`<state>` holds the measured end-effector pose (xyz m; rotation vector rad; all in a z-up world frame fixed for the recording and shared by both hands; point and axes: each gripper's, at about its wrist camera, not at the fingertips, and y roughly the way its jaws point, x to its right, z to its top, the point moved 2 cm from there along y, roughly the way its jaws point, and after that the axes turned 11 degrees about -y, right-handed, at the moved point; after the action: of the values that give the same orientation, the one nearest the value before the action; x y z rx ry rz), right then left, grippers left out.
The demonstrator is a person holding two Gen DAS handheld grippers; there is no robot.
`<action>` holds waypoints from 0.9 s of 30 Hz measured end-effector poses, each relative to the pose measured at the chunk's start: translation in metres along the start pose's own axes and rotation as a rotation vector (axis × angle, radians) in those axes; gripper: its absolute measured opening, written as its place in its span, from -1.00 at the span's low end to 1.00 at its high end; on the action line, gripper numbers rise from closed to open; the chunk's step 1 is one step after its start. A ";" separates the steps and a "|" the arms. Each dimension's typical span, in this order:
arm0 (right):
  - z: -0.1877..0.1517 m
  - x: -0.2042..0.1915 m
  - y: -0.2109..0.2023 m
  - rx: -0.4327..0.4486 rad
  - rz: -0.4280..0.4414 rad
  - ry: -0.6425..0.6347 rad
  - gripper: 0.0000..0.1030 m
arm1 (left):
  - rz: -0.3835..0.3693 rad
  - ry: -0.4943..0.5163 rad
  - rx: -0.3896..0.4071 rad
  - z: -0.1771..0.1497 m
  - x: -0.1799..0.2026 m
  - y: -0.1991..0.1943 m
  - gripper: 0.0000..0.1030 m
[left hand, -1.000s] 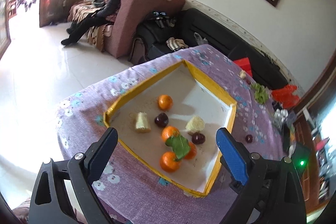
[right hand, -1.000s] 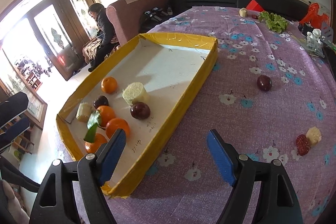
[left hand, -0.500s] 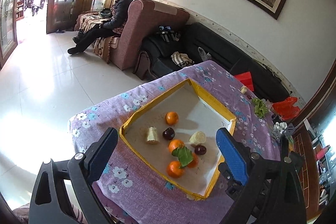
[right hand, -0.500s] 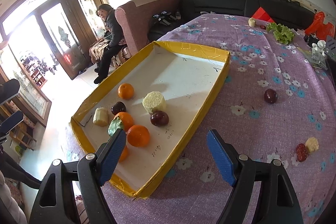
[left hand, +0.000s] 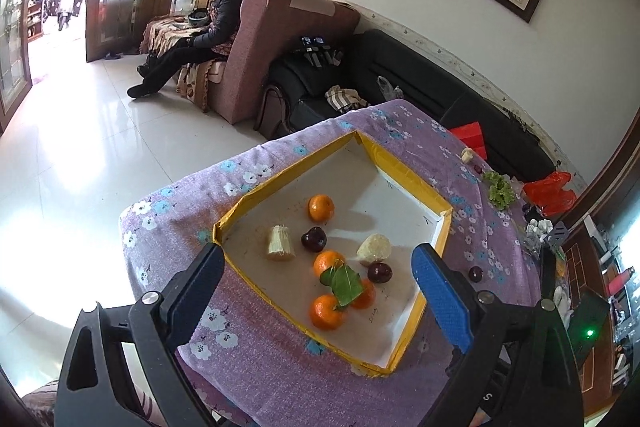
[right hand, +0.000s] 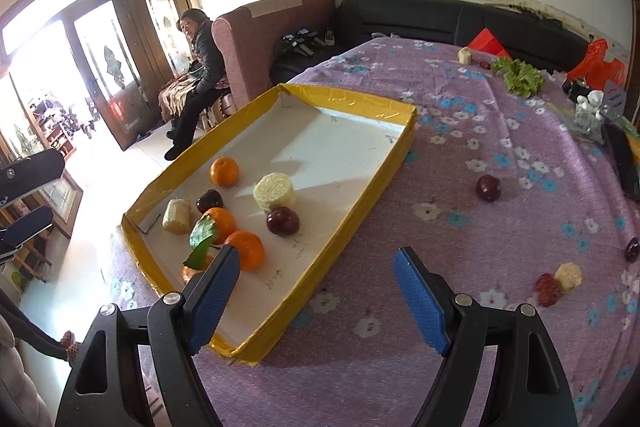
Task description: Organize fruits
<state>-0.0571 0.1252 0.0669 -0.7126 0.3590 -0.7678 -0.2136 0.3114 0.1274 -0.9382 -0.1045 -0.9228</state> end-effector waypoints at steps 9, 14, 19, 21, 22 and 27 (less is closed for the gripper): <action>-0.001 0.046 -0.004 -0.031 -0.132 -0.048 0.63 | 0.004 0.113 -0.011 -0.023 0.034 0.013 0.83; -0.007 0.072 -0.015 -0.023 -0.153 0.016 0.63 | -0.023 0.158 -0.073 -0.035 0.055 0.035 0.83; -0.017 0.093 -0.013 -0.050 -0.208 0.023 0.65 | -0.037 0.205 -0.123 -0.044 0.078 0.057 0.83; -0.018 0.101 -0.013 -0.055 -0.213 0.048 0.65 | -0.049 0.214 -0.124 -0.045 0.085 0.061 0.83; -0.019 0.105 -0.012 -0.057 -0.220 0.056 0.65 | -0.051 0.221 -0.123 -0.046 0.088 0.062 0.83; -0.024 0.121 -0.002 -0.089 -0.232 0.089 0.65 | -0.077 0.237 -0.159 -0.051 0.092 0.074 0.83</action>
<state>0.0106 0.0247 0.0457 -0.8143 0.3973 -1.0099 -0.1177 0.2347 0.0895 -0.9688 0.1371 -1.1189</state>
